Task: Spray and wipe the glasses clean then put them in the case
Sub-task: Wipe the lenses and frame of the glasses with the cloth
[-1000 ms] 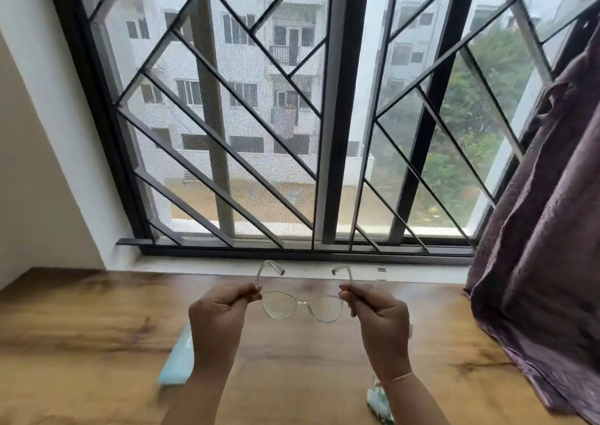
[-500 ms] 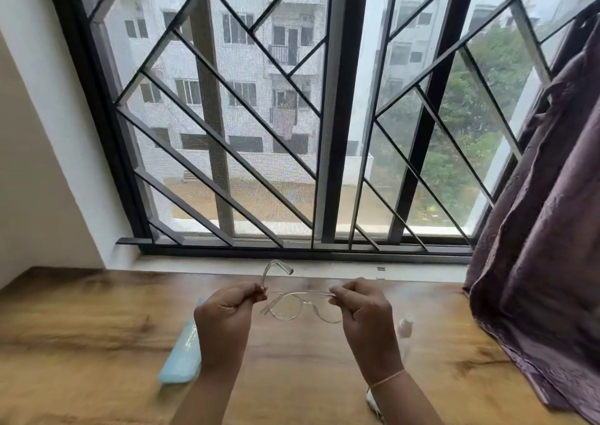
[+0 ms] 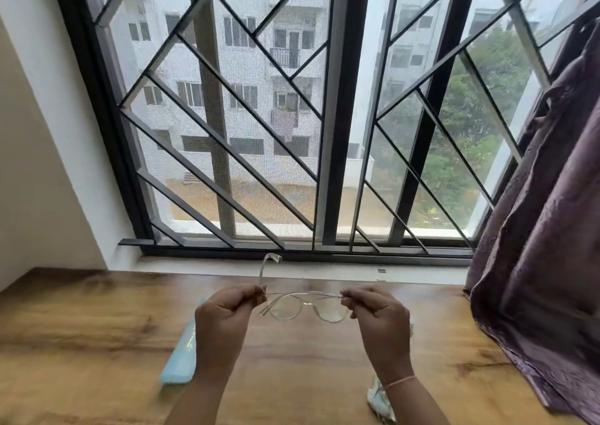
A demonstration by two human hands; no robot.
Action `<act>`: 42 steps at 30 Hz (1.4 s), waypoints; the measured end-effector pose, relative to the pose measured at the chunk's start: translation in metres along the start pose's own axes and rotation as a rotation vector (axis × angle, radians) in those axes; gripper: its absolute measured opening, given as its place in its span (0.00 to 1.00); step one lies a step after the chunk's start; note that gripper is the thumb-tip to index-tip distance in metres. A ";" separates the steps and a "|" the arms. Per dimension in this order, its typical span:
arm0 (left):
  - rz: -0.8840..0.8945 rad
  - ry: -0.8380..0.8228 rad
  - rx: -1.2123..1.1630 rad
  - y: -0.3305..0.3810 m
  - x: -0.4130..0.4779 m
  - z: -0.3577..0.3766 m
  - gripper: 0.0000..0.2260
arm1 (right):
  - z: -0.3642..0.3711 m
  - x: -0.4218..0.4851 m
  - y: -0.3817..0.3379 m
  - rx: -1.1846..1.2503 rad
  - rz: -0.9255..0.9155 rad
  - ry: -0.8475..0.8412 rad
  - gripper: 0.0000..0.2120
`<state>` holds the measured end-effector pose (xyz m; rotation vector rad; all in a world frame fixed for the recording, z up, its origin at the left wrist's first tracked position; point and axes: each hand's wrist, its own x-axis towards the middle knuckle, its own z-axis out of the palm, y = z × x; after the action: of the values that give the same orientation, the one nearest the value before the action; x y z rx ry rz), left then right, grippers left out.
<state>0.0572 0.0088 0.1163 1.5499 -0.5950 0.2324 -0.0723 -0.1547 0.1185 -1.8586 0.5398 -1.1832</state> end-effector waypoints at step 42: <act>0.477 -0.222 0.741 0.019 -0.022 0.026 0.13 | 0.007 -0.011 0.001 -0.035 0.002 -0.031 0.14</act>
<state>0.0242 -0.0111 0.1197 2.1395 -1.1411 0.7087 -0.0713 -0.1444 0.1104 -1.9026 0.5489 -1.1482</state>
